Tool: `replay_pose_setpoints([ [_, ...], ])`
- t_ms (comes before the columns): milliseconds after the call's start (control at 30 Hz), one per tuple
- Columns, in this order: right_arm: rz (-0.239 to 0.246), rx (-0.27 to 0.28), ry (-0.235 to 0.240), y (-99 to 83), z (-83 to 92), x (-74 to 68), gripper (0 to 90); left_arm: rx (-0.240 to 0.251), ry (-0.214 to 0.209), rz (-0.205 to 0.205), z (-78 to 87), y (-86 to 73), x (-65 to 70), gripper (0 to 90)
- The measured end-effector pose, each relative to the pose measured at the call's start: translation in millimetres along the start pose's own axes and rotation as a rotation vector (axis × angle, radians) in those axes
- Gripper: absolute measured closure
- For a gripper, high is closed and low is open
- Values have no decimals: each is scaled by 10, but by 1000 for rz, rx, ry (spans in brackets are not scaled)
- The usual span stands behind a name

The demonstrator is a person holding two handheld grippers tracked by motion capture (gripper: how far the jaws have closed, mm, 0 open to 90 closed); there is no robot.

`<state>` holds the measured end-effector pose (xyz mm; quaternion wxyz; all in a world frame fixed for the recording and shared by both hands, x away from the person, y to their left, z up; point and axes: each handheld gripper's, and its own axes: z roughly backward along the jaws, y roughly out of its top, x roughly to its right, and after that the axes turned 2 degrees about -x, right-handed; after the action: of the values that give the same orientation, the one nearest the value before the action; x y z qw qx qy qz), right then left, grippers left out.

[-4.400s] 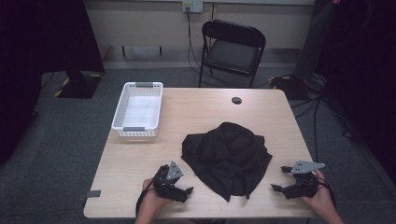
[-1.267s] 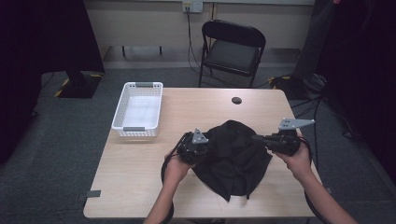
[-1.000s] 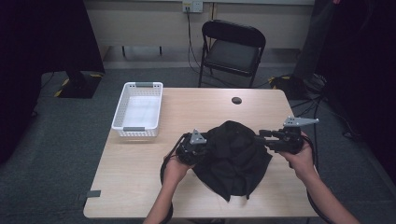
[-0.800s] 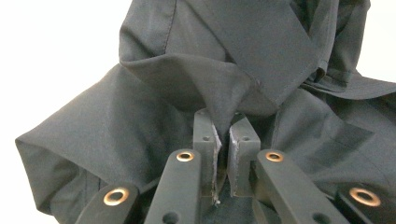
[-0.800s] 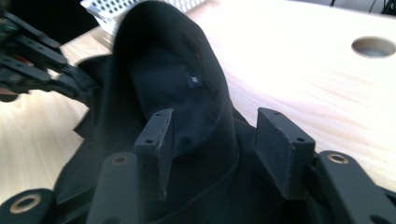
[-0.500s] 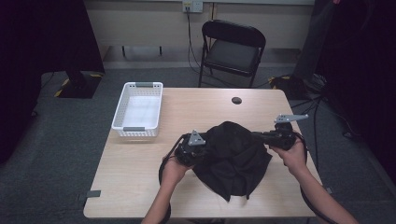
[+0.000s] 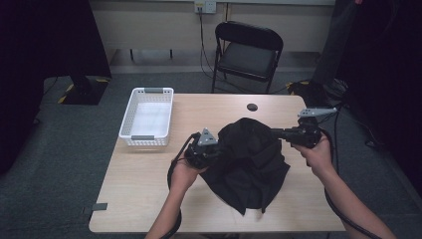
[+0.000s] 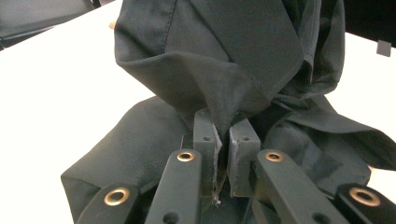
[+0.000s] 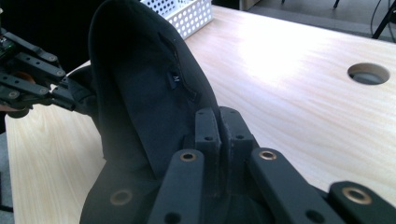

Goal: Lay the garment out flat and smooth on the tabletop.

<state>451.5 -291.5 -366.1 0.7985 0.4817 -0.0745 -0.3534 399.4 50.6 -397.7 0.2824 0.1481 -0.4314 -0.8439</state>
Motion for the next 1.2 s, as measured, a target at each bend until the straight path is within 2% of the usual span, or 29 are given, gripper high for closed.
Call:
replay_pose_setpoints([
  [400,8,18,-19,288,25,15,856,42,1,19,52,137,-99,843],
  [767,6,20,-16,500,-98,130,853,64,-10,64,46,204,-306,843],
  [1100,-7,-1,-19,653,-250,302,853,53,-36,89,-61,266,-491,841],
  [1200,-21,-21,-21,689,-345,404,856,46,-43,105,-130,288,-578,841],
])
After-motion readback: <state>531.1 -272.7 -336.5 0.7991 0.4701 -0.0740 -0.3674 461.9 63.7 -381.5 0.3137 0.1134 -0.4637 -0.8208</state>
